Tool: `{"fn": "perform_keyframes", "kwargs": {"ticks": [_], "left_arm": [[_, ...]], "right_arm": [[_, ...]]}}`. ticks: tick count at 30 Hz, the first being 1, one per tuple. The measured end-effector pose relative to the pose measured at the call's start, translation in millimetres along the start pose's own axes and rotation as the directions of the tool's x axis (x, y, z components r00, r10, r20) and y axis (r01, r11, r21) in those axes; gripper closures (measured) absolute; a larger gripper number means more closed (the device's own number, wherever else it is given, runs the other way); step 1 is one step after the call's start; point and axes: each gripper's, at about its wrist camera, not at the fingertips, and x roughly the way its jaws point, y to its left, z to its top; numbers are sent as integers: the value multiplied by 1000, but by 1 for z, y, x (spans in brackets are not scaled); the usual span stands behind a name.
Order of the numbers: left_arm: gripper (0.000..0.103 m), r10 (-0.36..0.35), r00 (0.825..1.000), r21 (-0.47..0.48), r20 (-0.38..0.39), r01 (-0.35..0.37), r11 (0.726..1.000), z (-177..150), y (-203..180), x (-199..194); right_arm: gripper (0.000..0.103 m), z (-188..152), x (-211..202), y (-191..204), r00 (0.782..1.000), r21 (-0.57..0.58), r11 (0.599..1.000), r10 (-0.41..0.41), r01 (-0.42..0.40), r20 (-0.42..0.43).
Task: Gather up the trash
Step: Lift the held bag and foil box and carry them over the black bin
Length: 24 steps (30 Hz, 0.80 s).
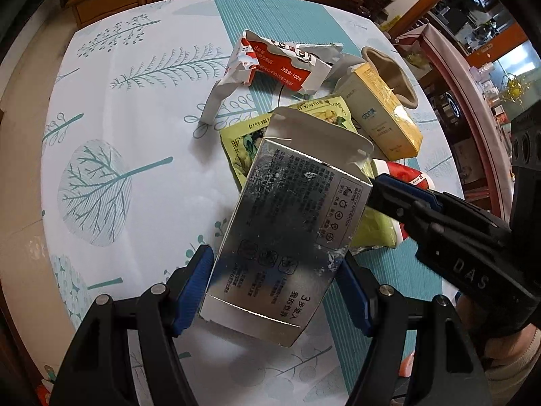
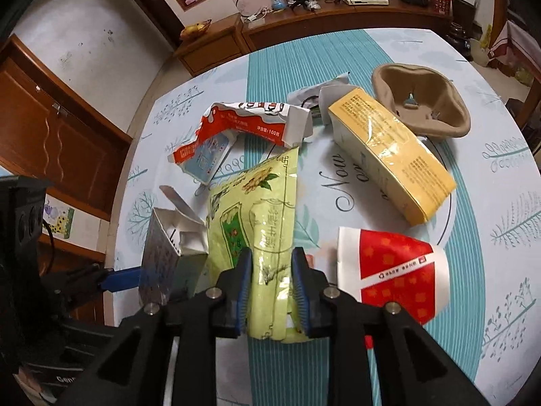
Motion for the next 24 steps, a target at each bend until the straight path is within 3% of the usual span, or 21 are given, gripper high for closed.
{"fn": "perform_keyframes", "kwargs": {"ticks": [2,12,14,16,24], "left_arm": [[33,-4,1000,-2,1,4,1000,-2,1,-2],[33,-6,1000,-14,-2,6,1000,-8,5,-4],[33,-5,1000,-16,-2,5,1000,-11,6,-5],[33,-3,1000,-18,3,3,1000,-13,7,-8],[33,0,999,-31,41,1,1000,-26,5,-30]], "right_arm": [[71,-2,-2,4,1000,-23,1000,-6,6,7],[71,-16,1,19,997,-124,989,-81,81,7],[77,-18,2,21,995,-144,984,-104,104,13],[91,-20,2,23,993,-161,980,-117,119,20],[97,-21,-26,32,995,-170,982,-66,78,75]]}}
